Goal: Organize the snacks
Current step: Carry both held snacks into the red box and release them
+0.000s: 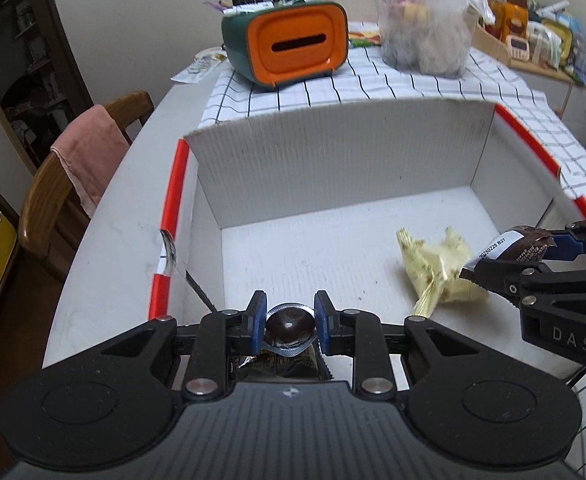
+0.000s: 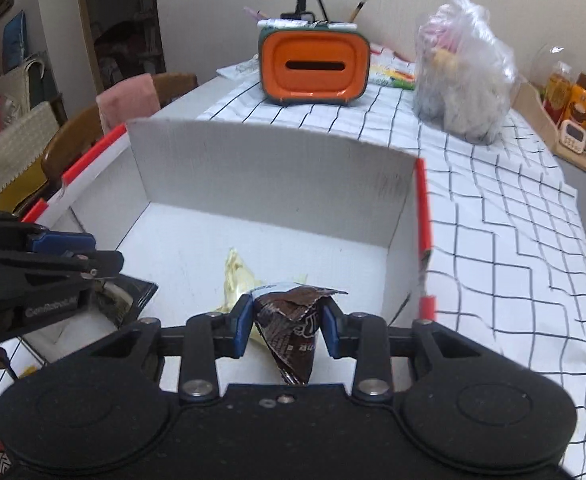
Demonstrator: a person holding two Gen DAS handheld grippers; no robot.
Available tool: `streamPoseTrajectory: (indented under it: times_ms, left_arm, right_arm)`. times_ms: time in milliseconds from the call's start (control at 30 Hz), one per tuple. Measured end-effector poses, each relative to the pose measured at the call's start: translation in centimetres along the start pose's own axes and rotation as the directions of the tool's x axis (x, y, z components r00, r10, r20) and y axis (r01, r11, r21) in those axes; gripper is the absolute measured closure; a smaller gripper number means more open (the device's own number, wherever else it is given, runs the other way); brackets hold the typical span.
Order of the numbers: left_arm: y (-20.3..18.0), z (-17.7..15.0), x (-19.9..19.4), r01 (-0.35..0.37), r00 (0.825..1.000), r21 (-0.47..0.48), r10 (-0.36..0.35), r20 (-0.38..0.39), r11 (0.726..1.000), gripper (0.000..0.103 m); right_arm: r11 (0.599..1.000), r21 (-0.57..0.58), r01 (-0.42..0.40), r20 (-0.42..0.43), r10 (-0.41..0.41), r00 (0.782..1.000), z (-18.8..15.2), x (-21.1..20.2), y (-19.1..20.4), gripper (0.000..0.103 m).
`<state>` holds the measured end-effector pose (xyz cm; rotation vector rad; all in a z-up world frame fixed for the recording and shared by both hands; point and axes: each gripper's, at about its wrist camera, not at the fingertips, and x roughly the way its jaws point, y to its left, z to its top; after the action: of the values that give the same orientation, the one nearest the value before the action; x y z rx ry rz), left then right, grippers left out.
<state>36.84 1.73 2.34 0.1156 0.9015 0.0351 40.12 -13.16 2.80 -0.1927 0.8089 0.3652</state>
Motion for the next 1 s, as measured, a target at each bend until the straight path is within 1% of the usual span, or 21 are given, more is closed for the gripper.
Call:
streamPoseTrajectory:
  times_ms: [67,167,200,233,367,400,433,500,667,733,867,900,933,1000]
  left_arm:
    - [-0.1,-0.2,0.3,0.001,1.000,0.004,-0.001,-0.009,1.000,0.078]
    - [-0.1,-0.3,0.3,0.008,1.000,0.004,-0.008,-0.013,1.000,0.078]
    - [-0.1,-0.4,0.3,0.012,1.000,0.001,-0.012,-0.012,1.000,0.077]
    - [0.0,-0.5,0.1,0.019,1.000,-0.005,-0.019,-0.011,1.000,0.073]
    - [0.1,-0.5,-0.8,0.032,0.999,-0.015,-0.032,0.014,0.999,0.069]
    - [0.1,-0.5,-1.2,0.038,0.999,-0.016,-0.038,0.022,0.999,0.064]
    - [0.2,-0.5,-1.6,0.040,0.999,-0.018,-0.039,0.032,0.999,0.055]
    - [0.2,-0.6,-2.6,0.046,0.997,-0.020,-0.044,0.058,0.999,0.047]
    - [0.4,-1.0,-5.2,0.057,0.993,-0.023,-0.054,0.103,0.998,0.046]
    - [0.5,-1.4,-6.2,0.062,0.991,-0.026,-0.058,0.124,0.998,0.037]
    - [0.7,-2.2,-8.2,0.076,0.986,-0.026,-0.071,0.154,0.997,0.036]
    - [0.8,-2.4,-8.7,0.077,0.985,-0.027,-0.072,0.159,0.997,0.034]
    - [0.8,-2.7,-9.1,0.076,0.984,-0.026,-0.071,0.164,0.997,0.031]
    - [0.7,-3.3,-9.8,0.071,0.982,-0.026,-0.066,0.176,0.997,0.030]
  right_arm:
    - [1.000,-0.007,0.000,-0.022,0.000,1.000,-0.1,0.3,0.2,0.068]
    - [1.000,-0.005,0.001,-0.025,-0.001,1.000,-0.3,0.3,0.3,0.068]
    - [1.000,0.000,-0.005,-0.025,0.005,1.000,-0.3,0.4,0.2,0.068]
    - [1.000,0.006,-0.010,-0.023,0.010,1.000,-0.3,0.3,0.1,0.068]
    - [1.000,0.027,-0.015,-0.005,0.016,1.000,-0.2,-0.4,-0.1,0.068]
    - [0.999,0.032,-0.018,0.001,0.018,1.000,-0.2,-0.7,-0.2,0.068]
    - [0.999,0.037,-0.023,0.008,0.022,1.000,-0.3,-1.0,-0.3,0.068]
    - [0.999,0.044,-0.030,0.024,0.029,0.999,-0.3,-2.0,-0.5,0.068]
    - [0.997,0.061,-0.051,0.069,0.046,0.997,-0.6,-4.7,-0.8,0.067]
    - [0.996,0.064,-0.063,0.087,0.058,0.995,-0.8,-5.9,-0.8,0.067]
    - [0.994,0.066,-0.083,0.123,0.074,0.990,-1.6,-8.3,-0.7,0.065]
    - [0.994,0.066,-0.085,0.129,0.076,0.989,-1.8,-8.8,-0.6,0.064]
    - [0.994,0.067,-0.086,0.135,0.077,0.988,-2.0,-9.3,-0.5,0.063]
    - [0.993,0.070,-0.090,0.147,0.079,0.986,-2.5,-10.2,-0.3,0.058]
